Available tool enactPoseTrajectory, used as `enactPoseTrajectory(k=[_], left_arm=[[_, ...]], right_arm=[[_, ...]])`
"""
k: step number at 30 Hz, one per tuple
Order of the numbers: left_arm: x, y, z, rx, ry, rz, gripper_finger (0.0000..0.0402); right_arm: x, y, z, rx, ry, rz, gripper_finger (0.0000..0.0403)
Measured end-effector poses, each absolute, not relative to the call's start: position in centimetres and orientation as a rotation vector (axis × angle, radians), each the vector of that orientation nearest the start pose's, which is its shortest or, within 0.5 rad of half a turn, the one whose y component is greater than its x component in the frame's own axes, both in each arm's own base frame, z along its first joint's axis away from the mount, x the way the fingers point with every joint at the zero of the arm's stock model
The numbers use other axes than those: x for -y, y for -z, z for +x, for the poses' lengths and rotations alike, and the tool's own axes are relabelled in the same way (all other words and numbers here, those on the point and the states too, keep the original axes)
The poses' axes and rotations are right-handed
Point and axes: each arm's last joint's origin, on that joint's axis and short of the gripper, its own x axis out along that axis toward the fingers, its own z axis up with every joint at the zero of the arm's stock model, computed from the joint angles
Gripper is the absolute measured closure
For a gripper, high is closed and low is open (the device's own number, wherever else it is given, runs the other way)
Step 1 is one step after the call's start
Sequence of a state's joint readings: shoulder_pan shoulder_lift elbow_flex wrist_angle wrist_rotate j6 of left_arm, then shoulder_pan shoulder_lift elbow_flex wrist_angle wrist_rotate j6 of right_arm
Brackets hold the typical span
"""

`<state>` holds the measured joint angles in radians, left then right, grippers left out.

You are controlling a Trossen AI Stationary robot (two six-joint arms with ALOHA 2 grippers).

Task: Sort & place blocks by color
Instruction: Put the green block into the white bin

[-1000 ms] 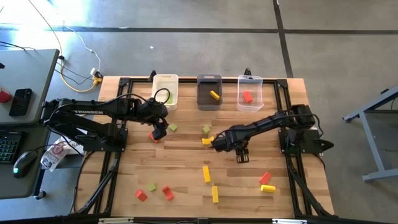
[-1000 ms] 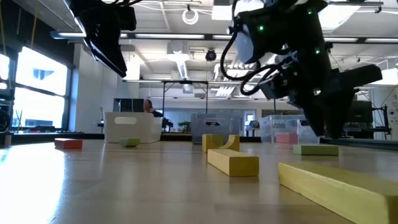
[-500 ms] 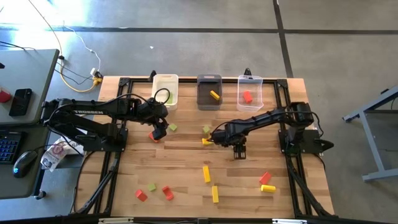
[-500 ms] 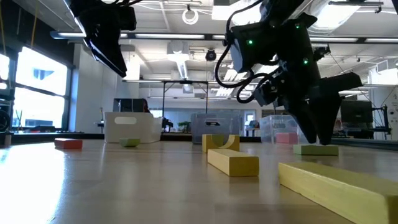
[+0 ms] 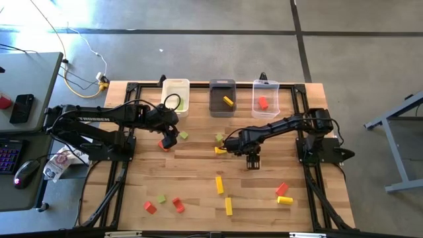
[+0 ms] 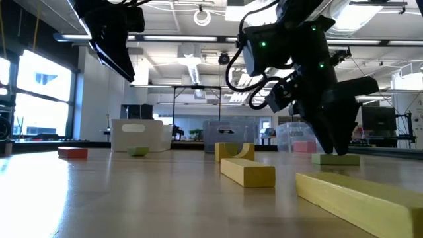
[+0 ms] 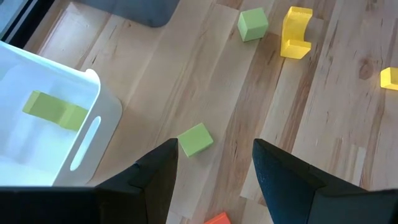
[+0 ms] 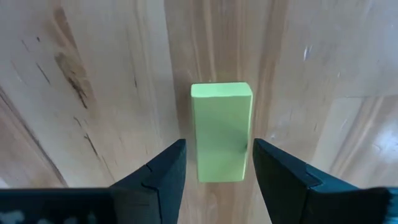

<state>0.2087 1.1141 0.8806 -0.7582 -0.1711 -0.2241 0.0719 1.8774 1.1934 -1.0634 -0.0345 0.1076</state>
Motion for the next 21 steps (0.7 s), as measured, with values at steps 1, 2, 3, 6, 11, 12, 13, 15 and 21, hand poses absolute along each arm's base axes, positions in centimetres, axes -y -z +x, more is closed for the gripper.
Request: enactPoseTrajectory(k=[1,2,3,6,11,12,13,15,21], left_arm=[[-4.8,-26.2,20.3,-0.954,-0.458,-0.221,0.0206],[-4.8,-26.2,20.3,-0.954,-0.459,-0.222,0.0206],[-4.8,-26.2,20.3,-0.954,-0.458,-0.222,0.0206],[-4.8,-26.1,20.3,-0.954,-0.459,-0.222,0.0206],[-4.8,-26.2,20.3,-0.954,-0.458,-0.222,0.0206],[-4.8,-26.2,20.3,-0.953,-0.46,-0.221,0.0206],[-4.8,-26.2,20.3,-0.951,-0.464,-0.219,0.0206],[-4.9,-26.2,20.3,-0.951,-0.476,-0.212,0.0206],[-4.9,-26.2,20.3,-0.949,-0.481,-0.21,0.0206]], right_arm=[[-2.3,-15.1,31.0,-1.749,0.016,0.046,0.0231],[-2.3,-15.0,30.9,-1.745,0.016,0.047,0.0231],[-2.3,-14.7,30.8,-1.746,0.019,0.055,0.0231],[-2.3,-13.7,30.0,-1.775,0.027,0.072,0.0231],[-2.3,-13.2,29.4,-1.791,0.058,0.092,0.0232],[-2.3,-13.2,29.4,-1.79,0.061,0.095,0.0234],[-2.3,-13.2,29.4,-1.79,0.063,0.096,0.0238],[-2.3,-13.2,29.4,-1.785,0.066,0.096,0.0254],[-2.3,-13.2,29.6,-1.76,0.078,0.095,0.0308]])
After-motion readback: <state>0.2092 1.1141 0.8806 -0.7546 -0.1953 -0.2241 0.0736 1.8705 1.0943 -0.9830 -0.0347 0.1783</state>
